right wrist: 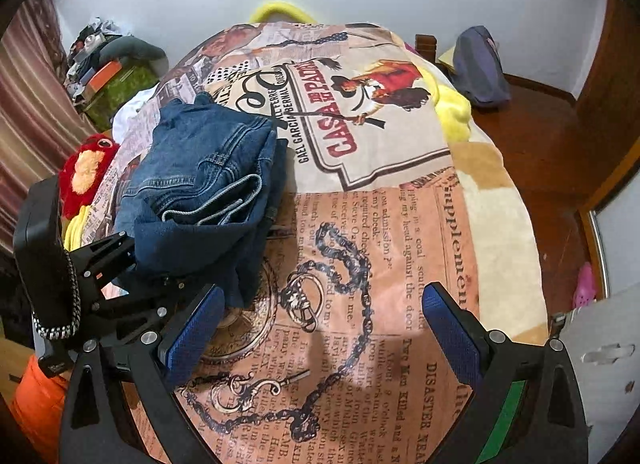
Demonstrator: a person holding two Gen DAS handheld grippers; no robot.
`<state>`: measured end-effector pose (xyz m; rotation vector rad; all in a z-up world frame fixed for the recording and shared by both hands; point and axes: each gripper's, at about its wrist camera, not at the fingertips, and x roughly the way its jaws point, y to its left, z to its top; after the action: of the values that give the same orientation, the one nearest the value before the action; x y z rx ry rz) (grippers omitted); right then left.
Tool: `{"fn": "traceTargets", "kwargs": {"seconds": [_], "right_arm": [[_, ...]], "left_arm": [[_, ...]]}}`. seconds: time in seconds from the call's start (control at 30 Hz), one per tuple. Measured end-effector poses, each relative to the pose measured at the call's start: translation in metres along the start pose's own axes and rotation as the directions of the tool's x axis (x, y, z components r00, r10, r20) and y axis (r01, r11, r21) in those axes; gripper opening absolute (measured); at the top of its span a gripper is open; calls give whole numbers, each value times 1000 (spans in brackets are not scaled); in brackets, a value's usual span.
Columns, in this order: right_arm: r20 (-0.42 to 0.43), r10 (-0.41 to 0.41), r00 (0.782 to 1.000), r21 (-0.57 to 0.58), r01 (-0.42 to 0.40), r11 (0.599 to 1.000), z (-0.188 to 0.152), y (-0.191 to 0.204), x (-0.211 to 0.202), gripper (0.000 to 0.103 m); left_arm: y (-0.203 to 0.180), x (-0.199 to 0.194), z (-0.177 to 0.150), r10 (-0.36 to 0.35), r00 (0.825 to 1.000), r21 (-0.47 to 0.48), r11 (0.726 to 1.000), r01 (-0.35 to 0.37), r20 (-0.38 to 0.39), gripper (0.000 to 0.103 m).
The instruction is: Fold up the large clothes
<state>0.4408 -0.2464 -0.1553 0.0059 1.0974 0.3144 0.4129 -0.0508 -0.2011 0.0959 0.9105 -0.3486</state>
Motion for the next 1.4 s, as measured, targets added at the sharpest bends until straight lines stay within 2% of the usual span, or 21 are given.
{"fn": "traceTargets", "kwargs": {"seconds": [0.03,0.07,0.13,0.17,0.23,0.33,0.53,0.7,0.9,1.0,1.07,1.13,1.27,1.4], "right_arm": [[2,5,1000,1,-5,1000,-1,1,-1,99],[4,10,1000,1,-10,1000,-1,2,-1,99],[12,25,1000,0,-25,1000,0,5,-4,99],[18,32,999,-3,-32,999,1,7,-6,99],[32,45,998,-12,-45,999,3,13,-10,99],[49,62,997,-28,-60,998,8,23,-14,99],[63,112,992,-85,-107,991,25,55,-8,99],[32,143,989,-143,-137,980,40,88,19,99],[-70,130,989,-176,-141,974,46,110,70,99],[-112,90,990,-180,-109,978,45,107,95,99],[-117,56,992,-185,-77,980,44,99,107,99],[-108,37,993,-172,-56,984,43,87,111,99],[-108,109,988,-114,-121,986,41,56,110,99],[-106,142,984,-62,-150,987,35,36,102,99]], "left_arm": [[-2,-2,-2,-11,1000,-3,1000,11,-8,48],[-3,-6,-3,-41,999,-7,999,41,-16,59],[-3,-17,-5,-105,994,-14,994,105,-19,74],[-4,-23,-6,-121,993,-14,993,121,-15,76],[-3,-37,-8,-126,992,-10,992,126,6,76],[9,-55,-7,-90,995,-27,995,91,38,76],[65,-89,-4,20,996,-125,992,-9,92,79],[109,-85,-10,113,993,-172,980,-104,42,80],[137,-58,-28,138,990,-213,967,-142,-36,80],[145,-42,-39,125,989,-225,964,-140,-77,82],[150,-36,-43,134,988,-244,958,-149,-78,95],[152,-34,-46,145,986,-247,956,-160,-78,97],[149,-31,-49,135,988,-240,959,-150,-78,98],[144,-32,-52,156,985,-218,962,-167,-69,98]]}}
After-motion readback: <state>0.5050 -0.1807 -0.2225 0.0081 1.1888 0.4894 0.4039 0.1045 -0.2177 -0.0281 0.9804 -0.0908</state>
